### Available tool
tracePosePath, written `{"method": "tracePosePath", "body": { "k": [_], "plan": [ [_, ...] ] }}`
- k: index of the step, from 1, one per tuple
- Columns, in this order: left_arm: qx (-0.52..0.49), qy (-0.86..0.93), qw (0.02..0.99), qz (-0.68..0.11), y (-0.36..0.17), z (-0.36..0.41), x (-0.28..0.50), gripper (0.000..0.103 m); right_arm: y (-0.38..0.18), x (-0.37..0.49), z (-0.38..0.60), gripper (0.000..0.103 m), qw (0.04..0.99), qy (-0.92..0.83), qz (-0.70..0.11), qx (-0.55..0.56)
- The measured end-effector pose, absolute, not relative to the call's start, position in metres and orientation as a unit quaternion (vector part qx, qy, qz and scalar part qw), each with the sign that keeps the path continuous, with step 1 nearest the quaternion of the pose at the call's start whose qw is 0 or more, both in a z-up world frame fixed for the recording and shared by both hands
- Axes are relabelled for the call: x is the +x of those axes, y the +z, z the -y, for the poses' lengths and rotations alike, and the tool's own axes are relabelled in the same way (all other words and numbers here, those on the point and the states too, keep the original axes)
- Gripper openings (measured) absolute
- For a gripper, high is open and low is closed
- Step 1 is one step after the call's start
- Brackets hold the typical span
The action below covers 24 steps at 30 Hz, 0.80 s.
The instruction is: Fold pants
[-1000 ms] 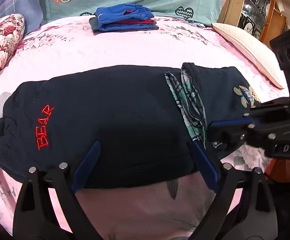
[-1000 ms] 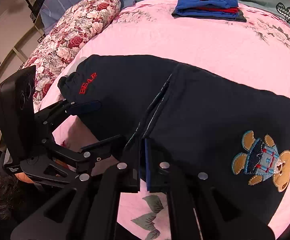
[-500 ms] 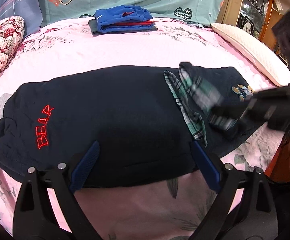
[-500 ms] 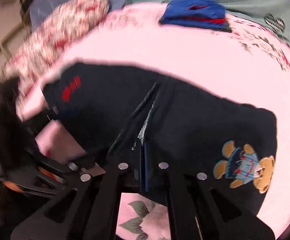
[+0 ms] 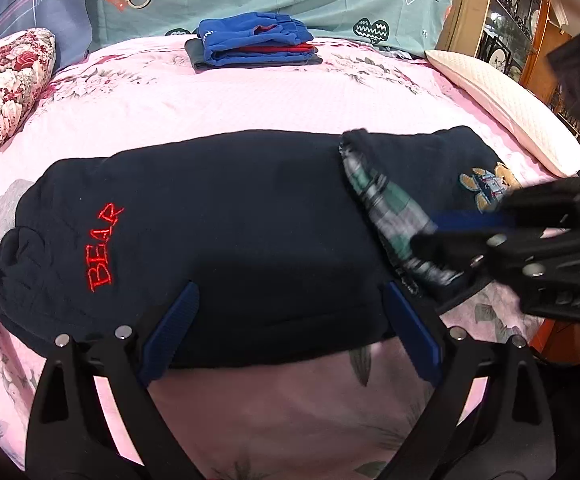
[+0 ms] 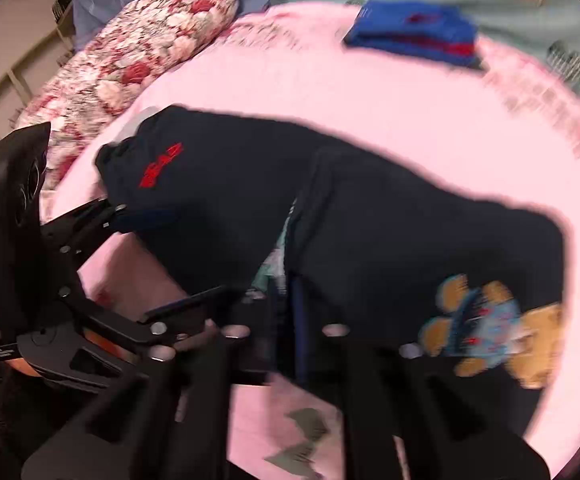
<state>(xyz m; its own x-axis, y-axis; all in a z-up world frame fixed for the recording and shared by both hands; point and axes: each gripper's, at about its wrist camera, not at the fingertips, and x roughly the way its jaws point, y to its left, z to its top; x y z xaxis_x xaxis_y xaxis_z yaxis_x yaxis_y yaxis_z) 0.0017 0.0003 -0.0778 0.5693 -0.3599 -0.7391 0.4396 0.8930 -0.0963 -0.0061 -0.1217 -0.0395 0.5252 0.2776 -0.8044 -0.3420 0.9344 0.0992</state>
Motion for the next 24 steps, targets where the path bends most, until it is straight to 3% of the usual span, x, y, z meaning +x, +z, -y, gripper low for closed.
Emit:
{"method": "tracePosePath", "body": {
  "k": [4, 11, 15, 18, 21, 24],
  "plan": [
    [0.046, -0.226, 0.885, -0.405, -0.078, -0.001, 0.002, 0.095, -0.037, -0.005, 0.120, 0.044, 0.875, 0.158, -0.454, -0.059],
    [0.051, -0.225, 0.884, -0.407, -0.078, -0.001, 0.001, 0.095, -0.062, 0.019, 0.106, 0.045, 0.856, 0.135, -0.493, -0.077],
    [0.044, -0.223, 0.885, -0.406, -0.076, -0.007, 0.003, 0.095, -0.056, 0.030, 0.129, 0.017, 0.853, 0.154, -0.499, 0.003],
    [0.043, -0.225, 0.886, -0.404, -0.076, -0.008, 0.004, 0.095, -0.041, 0.031, 0.151, 0.013, 0.859, 0.175, -0.476, 0.070],
    [0.043, -0.224, 0.887, -0.403, -0.075, -0.009, 0.004, 0.095, -0.022, 0.028, 0.144, 0.013, 0.871, 0.185, -0.451, 0.064],
    [0.042, -0.222, 0.887, -0.403, -0.075, -0.011, 0.004, 0.095, -0.037, 0.038, 0.128, 0.014, 0.853, 0.185, -0.486, 0.044]
  ]
}}
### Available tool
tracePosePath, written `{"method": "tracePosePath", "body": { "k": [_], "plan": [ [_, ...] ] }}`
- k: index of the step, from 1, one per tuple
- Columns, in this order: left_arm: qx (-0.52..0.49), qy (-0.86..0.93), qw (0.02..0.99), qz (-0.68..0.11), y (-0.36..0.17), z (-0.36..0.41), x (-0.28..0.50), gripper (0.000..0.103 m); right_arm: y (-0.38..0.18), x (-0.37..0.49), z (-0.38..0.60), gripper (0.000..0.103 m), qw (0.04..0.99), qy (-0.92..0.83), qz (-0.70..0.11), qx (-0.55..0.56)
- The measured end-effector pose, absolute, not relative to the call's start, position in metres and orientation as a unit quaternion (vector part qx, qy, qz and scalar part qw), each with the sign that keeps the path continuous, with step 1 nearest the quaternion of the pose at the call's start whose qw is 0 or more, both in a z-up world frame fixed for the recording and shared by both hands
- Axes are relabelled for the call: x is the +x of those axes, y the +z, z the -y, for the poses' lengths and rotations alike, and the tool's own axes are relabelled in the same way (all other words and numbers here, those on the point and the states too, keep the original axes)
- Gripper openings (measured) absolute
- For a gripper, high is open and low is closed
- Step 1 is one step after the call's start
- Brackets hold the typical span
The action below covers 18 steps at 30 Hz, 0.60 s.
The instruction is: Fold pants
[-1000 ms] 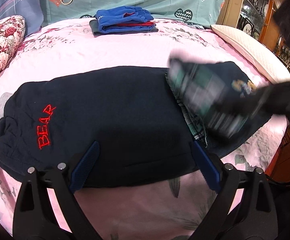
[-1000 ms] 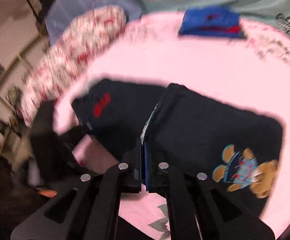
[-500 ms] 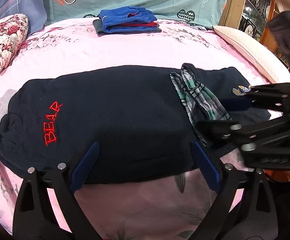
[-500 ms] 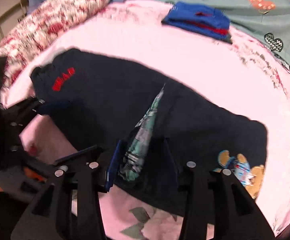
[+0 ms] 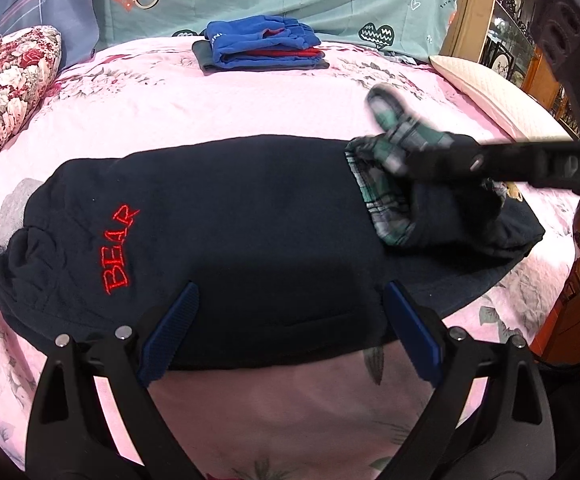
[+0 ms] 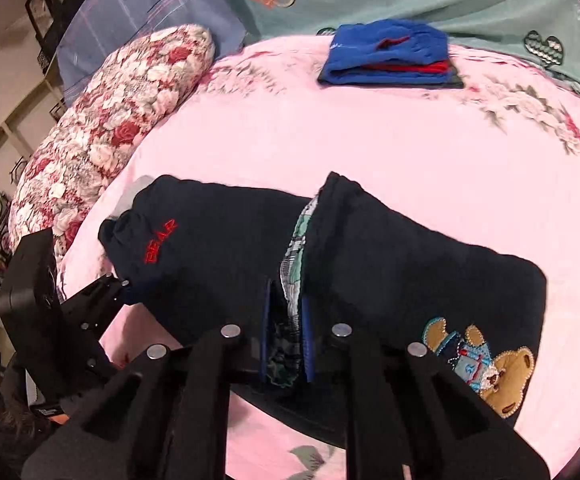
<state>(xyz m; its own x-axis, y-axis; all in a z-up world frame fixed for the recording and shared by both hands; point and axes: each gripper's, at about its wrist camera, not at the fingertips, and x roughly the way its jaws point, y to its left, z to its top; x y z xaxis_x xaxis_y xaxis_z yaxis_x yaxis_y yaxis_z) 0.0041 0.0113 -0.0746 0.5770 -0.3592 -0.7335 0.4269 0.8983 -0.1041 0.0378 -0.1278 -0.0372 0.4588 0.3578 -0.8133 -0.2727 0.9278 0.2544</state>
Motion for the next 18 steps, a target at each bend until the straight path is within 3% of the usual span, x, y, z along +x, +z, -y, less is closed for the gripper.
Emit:
{"method": "tracePosePath", "body": {
  "k": [3, 5, 6, 7, 13, 18],
  "plan": [
    [0.043, -0.218, 0.888, -0.403, -0.074, -0.014, 0.002, 0.095, -0.065, 0.039, 0.115, 0.021, 0.838, 0.176, -0.517, 0.015],
    [0.042, -0.214, 0.889, -0.403, -0.073, -0.020, 0.000, 0.095, -0.057, 0.037, 0.111, 0.036, 0.836, 0.194, -0.513, 0.017],
    [0.039, -0.214, 0.889, -0.403, -0.072, -0.024, 0.000, 0.095, -0.051, 0.034, 0.112, 0.050, 0.836, 0.210, -0.506, 0.030],
    [0.033, -0.212, 0.890, -0.401, -0.070, -0.029, -0.002, 0.095, -0.048, 0.033, 0.112, 0.053, 0.839, 0.216, -0.498, 0.032],
    [-0.021, -0.185, 0.902, -0.390, -0.051, -0.080, -0.013, 0.095, -0.009, 0.013, 0.141, 0.053, 0.868, 0.243, -0.423, 0.091],
    [-0.153, -0.151, 0.882, -0.420, -0.055, -0.159, -0.011, 0.095, -0.010, 0.000, 0.162, 0.053, 0.881, 0.226, -0.400, 0.112]
  ]
}}
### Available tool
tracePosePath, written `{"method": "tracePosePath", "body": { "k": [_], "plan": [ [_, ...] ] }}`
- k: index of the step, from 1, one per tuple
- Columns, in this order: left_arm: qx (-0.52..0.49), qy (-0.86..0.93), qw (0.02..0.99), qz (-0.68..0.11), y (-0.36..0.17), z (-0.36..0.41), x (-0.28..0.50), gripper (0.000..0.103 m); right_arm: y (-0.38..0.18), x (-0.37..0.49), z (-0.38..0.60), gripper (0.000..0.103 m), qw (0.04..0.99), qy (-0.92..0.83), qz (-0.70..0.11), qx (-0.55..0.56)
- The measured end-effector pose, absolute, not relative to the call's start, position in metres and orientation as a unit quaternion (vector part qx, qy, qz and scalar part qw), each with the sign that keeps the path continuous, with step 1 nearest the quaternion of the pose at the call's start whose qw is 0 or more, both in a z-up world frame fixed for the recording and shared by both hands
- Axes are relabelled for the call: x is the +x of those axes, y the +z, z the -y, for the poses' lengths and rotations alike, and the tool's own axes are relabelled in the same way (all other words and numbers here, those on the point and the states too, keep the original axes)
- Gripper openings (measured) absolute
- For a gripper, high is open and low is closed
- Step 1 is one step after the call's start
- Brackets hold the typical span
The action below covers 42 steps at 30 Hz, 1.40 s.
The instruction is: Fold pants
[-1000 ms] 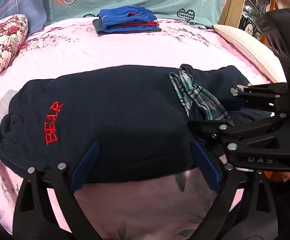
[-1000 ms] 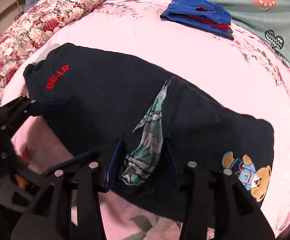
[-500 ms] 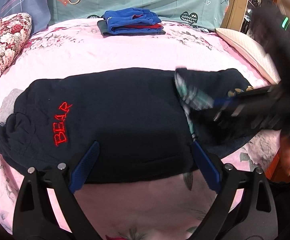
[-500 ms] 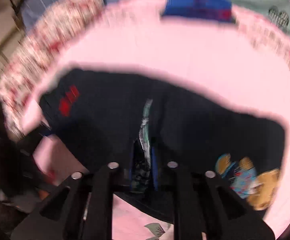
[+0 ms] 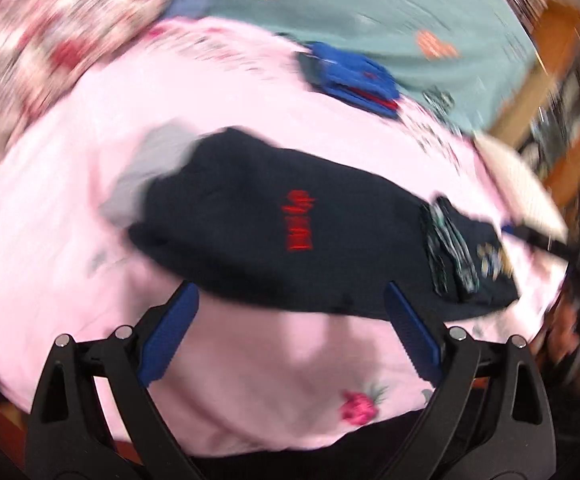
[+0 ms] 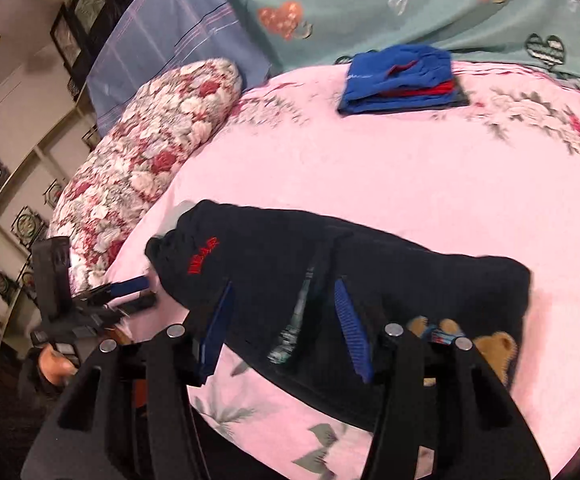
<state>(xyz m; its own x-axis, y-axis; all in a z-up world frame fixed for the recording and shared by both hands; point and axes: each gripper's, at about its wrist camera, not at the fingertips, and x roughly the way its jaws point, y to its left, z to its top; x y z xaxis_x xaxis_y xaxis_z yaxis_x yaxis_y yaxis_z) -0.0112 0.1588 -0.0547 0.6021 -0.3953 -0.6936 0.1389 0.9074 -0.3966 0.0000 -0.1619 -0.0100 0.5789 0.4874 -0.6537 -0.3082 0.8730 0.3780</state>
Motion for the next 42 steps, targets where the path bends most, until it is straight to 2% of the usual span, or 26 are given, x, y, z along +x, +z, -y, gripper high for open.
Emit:
{"method": "tracePosePath", "body": {
  "k": [5, 14, 18, 19, 21, 22, 25, 28, 34, 37, 40, 42],
  "plan": [
    [-0.300, -0.140, 0.841, -0.428, -0.074, -0.201, 0.007, 0.095, -0.023, 0.002, 0.155, 0.053, 0.872, 0.239, -0.411, 0.116],
    [-0.351, -0.118, 0.823, -0.430, -0.083, -0.202, 0.039, 0.095, -0.028, -0.007, 0.157, 0.053, 0.876, 0.239, -0.406, 0.106],
    [-0.362, -0.106, 0.819, -0.431, -0.085, -0.206, 0.051, 0.090, -0.029, -0.008, 0.158, 0.053, 0.877, 0.237, -0.404, 0.108],
    [-0.364, -0.101, 0.818, -0.433, -0.085, -0.206, 0.053, 0.074, -0.029, -0.008, 0.160, 0.052, 0.878, 0.235, -0.403, 0.109],
    [-0.362, -0.095, 0.813, -0.446, -0.090, -0.201, 0.057, 0.049, -0.027, -0.011, 0.166, 0.051, 0.882, 0.228, -0.397, 0.111],
    [-0.357, -0.095, 0.815, -0.446, -0.091, -0.199, 0.057, 0.040, -0.025, -0.013, 0.173, 0.051, 0.886, 0.221, -0.391, 0.115],
    [-0.334, -0.097, 0.833, -0.431, -0.079, -0.192, 0.050, 0.030, -0.020, -0.021, 0.197, 0.051, 0.896, 0.200, -0.375, 0.131],
    [-0.273, -0.109, 0.869, -0.398, -0.045, -0.168, 0.040, 0.027, -0.016, -0.029, 0.227, 0.051, 0.905, 0.172, -0.360, 0.147],
    [-0.094, -0.242, 0.904, -0.339, 0.032, -0.034, 0.003, 0.025, -0.010, -0.049, 0.293, 0.051, 0.920, 0.107, -0.324, 0.191],
    [-0.006, -0.323, 0.877, -0.355, 0.023, 0.051, -0.013, 0.025, -0.017, -0.054, 0.315, 0.051, 0.915, 0.088, -0.333, 0.209],
    [0.072, -0.377, 0.819, -0.426, -0.026, 0.122, -0.012, 0.028, -0.031, -0.052, 0.321, 0.052, 0.900, 0.098, -0.363, 0.220],
    [0.093, -0.382, 0.807, -0.441, -0.046, 0.138, -0.014, 0.028, -0.035, -0.053, 0.324, 0.052, 0.892, 0.111, -0.371, 0.233]
  ]
}}
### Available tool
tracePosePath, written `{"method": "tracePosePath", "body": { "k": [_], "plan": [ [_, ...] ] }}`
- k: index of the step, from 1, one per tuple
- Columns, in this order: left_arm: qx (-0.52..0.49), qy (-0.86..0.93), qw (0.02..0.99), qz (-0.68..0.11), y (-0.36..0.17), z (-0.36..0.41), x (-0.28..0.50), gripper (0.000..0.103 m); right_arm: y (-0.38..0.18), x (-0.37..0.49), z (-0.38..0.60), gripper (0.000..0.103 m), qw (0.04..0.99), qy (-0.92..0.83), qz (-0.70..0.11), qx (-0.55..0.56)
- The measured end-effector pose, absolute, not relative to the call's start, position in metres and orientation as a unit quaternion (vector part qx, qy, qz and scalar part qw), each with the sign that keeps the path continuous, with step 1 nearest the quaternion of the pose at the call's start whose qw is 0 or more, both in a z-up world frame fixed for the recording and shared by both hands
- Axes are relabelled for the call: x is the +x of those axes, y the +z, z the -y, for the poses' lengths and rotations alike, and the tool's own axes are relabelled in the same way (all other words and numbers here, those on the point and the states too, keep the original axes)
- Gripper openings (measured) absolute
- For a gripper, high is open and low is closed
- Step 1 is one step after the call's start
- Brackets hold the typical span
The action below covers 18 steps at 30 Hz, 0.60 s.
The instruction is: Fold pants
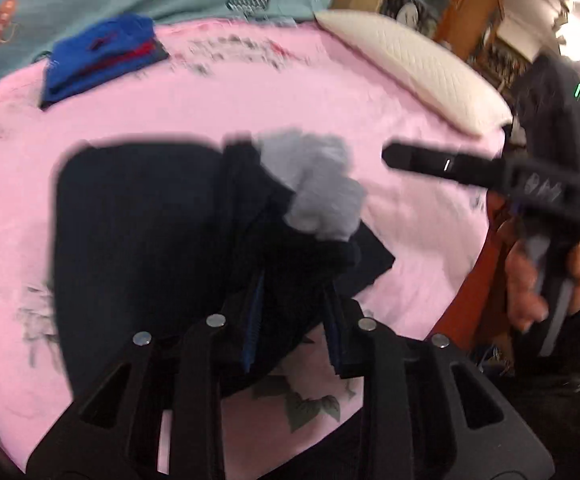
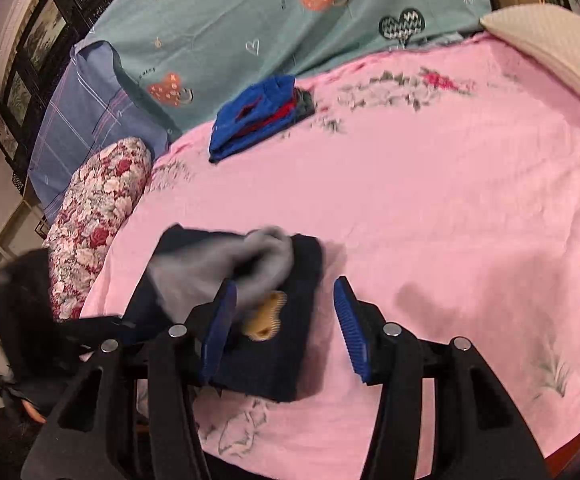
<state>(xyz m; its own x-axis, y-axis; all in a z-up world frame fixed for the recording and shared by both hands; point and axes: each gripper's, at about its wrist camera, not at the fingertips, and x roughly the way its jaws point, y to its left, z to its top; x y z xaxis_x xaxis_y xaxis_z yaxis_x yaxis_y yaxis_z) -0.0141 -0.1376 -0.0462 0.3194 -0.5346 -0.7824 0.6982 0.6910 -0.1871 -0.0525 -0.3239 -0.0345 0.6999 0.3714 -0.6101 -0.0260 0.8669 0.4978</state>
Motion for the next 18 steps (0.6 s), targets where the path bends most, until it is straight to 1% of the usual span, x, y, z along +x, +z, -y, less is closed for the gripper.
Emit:
{"method": "tracePosePath", "body": {
  "k": [2, 4, 6, 8, 9, 10, 11, 12, 15, 17, 18],
  "plan": [
    [0.091, -0.381, 0.816, -0.425, -0.038, 0.134, -0.020, 0.030, -0.032, -0.054, 0.323, 0.055, 0.889, 0.122, -0.372, 0.237],
    [0.065, -0.380, 0.823, -0.418, -0.025, 0.118, -0.020, 0.032, -0.031, -0.052, 0.322, 0.071, 0.886, 0.128, -0.373, 0.245],
    [0.054, -0.375, 0.830, -0.409, -0.014, 0.103, -0.023, 0.036, -0.028, -0.050, 0.314, 0.077, 0.879, 0.152, -0.374, 0.254],
    [0.054, -0.371, 0.837, -0.397, -0.005, 0.090, -0.031, 0.041, -0.024, -0.044, 0.304, 0.079, 0.872, 0.172, -0.381, 0.256],
    [0.053, -0.371, 0.838, -0.397, -0.001, 0.089, -0.031, 0.047, -0.022, -0.039, 0.297, 0.079, 0.866, 0.181, -0.389, 0.255],
    [0.047, -0.373, 0.838, -0.396, 0.001, 0.085, -0.034, 0.073, -0.022, -0.035, 0.291, 0.082, 0.860, 0.188, -0.400, 0.255],
    [0.036, -0.382, 0.837, -0.390, 0.003, 0.079, -0.040, 0.091, -0.023, -0.030, 0.286, 0.085, 0.851, 0.194, -0.411, 0.263],
    [0.019, -0.388, 0.840, -0.378, 0.006, 0.070, -0.042, 0.101, -0.027, -0.026, 0.283, 0.091, 0.838, 0.201, -0.422, 0.281],
    [0.005, -0.391, 0.839, -0.379, 0.004, 0.070, -0.041, 0.101, -0.040, -0.016, 0.276, 0.094, 0.808, 0.207, -0.456, 0.310],
    [0.005, -0.384, 0.841, -0.382, 0.002, 0.069, -0.039, 0.101, -0.045, -0.015, 0.271, 0.094, 0.805, 0.180, -0.480, 0.298],
    [0.006, -0.375, 0.847, -0.376, 0.004, 0.064, -0.039, 0.101, -0.044, -0.020, 0.271, 0.094, 0.807, 0.175, -0.480, 0.295]
  ]
}}
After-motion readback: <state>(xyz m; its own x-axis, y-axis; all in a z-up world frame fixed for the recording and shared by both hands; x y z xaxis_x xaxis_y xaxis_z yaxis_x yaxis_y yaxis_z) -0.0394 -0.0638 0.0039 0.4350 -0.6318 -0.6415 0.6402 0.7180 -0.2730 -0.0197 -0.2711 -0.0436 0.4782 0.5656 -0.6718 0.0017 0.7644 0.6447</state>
